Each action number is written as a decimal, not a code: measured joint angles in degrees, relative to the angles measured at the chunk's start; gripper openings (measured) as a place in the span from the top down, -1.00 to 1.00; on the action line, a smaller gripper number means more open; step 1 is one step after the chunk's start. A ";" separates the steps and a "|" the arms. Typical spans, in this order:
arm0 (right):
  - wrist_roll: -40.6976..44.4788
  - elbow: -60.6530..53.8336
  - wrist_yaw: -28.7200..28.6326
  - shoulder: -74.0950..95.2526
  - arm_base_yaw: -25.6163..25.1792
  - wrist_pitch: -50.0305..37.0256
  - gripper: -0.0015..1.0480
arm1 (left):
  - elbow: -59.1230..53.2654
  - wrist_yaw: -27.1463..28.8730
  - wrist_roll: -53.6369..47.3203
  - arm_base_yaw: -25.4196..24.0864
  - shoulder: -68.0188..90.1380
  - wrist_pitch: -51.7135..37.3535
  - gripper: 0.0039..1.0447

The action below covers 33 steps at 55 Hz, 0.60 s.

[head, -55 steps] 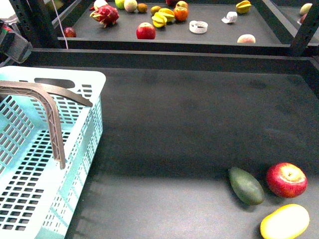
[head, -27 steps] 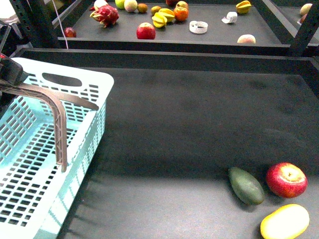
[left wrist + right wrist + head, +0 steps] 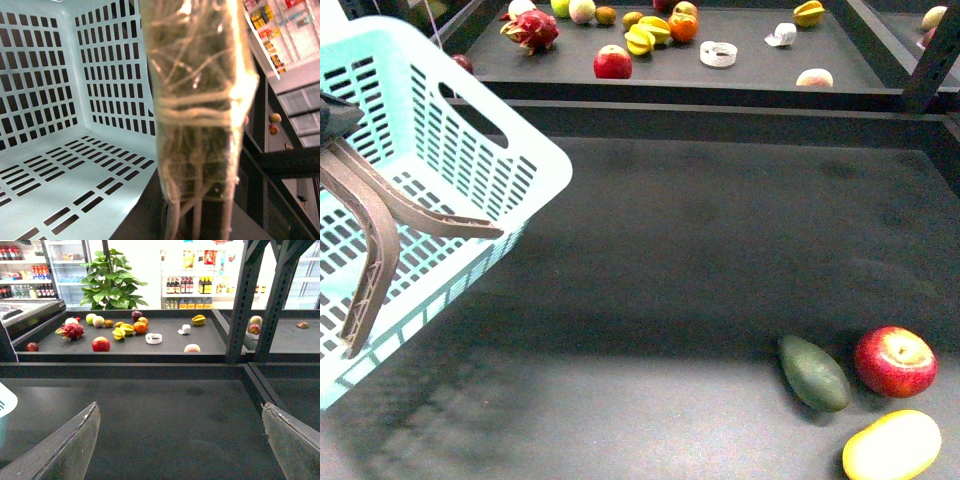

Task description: Pick mango with right arm and hold basket with left

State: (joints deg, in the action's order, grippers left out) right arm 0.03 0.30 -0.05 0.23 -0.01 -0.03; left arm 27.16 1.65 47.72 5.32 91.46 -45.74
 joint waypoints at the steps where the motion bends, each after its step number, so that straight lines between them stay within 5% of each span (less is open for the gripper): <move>1: 0.00 0.00 0.00 0.00 0.00 0.00 -0.85 | -0.35 -0.72 -1.05 0.24 -0.85 -0.09 0.82; 15: 0.00 0.00 0.00 0.00 0.00 0.00 -0.85 | -2.75 -12.96 -14.05 4.59 -7.06 -1.62 0.83; 33: 0.00 0.00 0.00 0.00 0.00 0.00 -0.85 | -4.57 -16.87 -24.41 14.40 -11.45 -0.92 0.83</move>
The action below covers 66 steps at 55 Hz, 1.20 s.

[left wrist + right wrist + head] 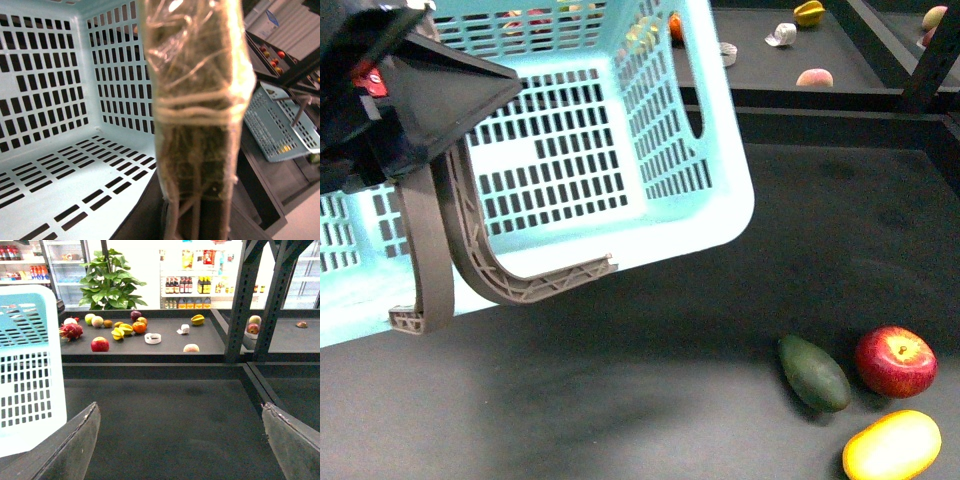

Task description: Pick mango with right arm and hold basket with left

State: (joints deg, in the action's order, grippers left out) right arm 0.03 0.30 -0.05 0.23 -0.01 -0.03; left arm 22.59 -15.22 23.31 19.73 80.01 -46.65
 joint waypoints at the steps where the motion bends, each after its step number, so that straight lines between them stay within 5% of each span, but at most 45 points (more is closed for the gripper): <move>1: 0.00 0.00 0.00 0.00 0.00 0.00 -0.85 | 0.00 0.00 -0.17 0.31 -0.07 0.13 0.83; 14: 0.00 0.00 0.00 0.00 0.00 0.00 -0.85 | 0.00 -1.36 -3.17 4.42 -0.11 0.74 0.83; 54: 0.00 0.00 0.00 0.00 0.00 0.00 -0.85 | 0.13 -0.20 -5.09 4.44 -0.09 0.74 0.83; 59: -4.61 0.00 10.36 3.63 1.40 -3.02 -0.85 | 0.15 -0.17 -5.14 4.44 -0.07 0.74 0.83; 62: -7.19 0.00 12.48 10.56 -1.64 -7.89 -0.85 | 0.20 0.02 -5.09 4.44 -0.07 0.74 0.83; 66: -8.24 0.02 8.17 19.67 -6.25 -14.14 -0.85 | 0.22 0.13 -5.16 4.44 -0.07 0.74 0.83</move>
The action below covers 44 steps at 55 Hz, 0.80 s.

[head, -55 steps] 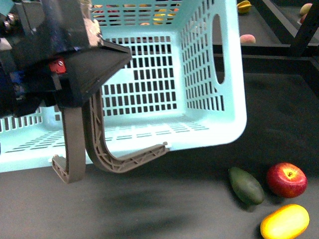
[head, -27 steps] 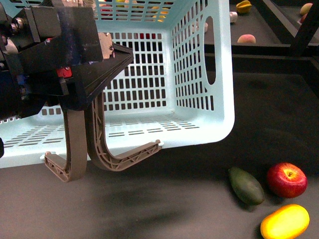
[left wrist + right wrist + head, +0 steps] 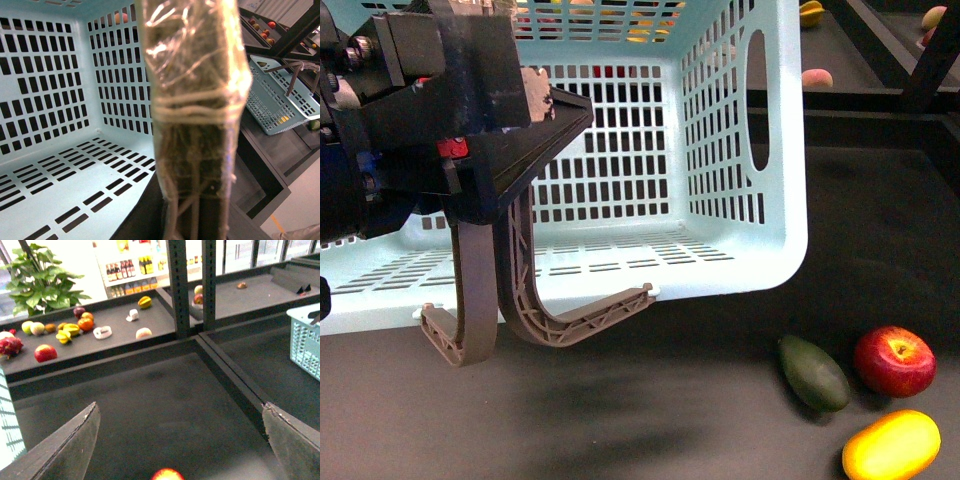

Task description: Pick mango with right arm and hold basket with left

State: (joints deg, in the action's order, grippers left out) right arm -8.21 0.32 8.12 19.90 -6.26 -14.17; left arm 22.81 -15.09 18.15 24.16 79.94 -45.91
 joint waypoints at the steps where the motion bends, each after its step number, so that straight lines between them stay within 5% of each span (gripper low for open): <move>1: 0.02 0.00 -1.66 3.30 -1.46 -2.29 -0.85 | 0.00 0.09 0.00 0.00 0.00 0.00 0.83; 6: 2.27 1.31 -8.81 20.63 -6.69 -12.70 -0.85 | 0.00 0.09 0.00 0.00 0.00 0.00 0.83; 16: 10.95 5.18 -16.37 44.33 -8.33 -22.18 -0.85 | 0.00 0.04 -0.02 -0.02 0.00 0.00 0.83; 44: 41.81 17.29 -25.49 81.68 -9.55 -19.39 -0.85 | 0.00 -0.02 -0.04 0.00 0.00 0.00 0.83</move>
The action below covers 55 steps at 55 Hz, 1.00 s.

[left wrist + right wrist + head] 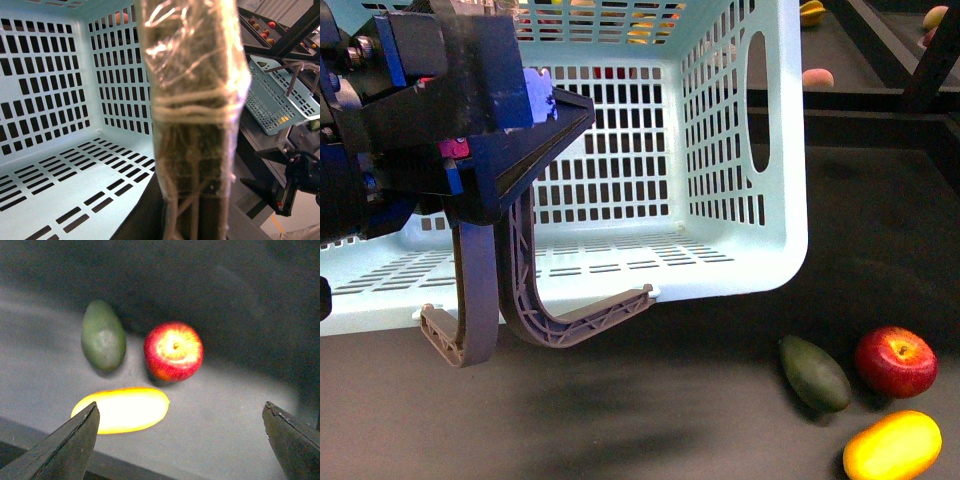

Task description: Pick mango with right arm and hold basket with left

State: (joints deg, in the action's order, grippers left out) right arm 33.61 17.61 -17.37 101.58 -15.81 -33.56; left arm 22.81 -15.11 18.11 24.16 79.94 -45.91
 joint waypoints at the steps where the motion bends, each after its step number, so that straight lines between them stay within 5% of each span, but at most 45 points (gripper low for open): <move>1: 1.40 0.46 0.00 1.22 0.02 0.20 -0.85 | 0.00 0.02 0.00 -0.02 0.00 0.00 0.83; 26: 27.34 7.43 1.38 21.35 3.19 -0.92 -0.85 | 0.00 -0.09 0.00 0.00 0.00 0.00 0.83; 55: 35.04 16.70 2.75 34.75 6.19 2.45 -0.85 | 0.00 -0.02 0.00 -0.02 0.00 0.00 0.83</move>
State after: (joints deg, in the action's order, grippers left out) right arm 68.64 34.30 -14.61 136.33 -9.63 -31.11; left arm 22.81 -15.14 18.11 24.14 79.94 -45.91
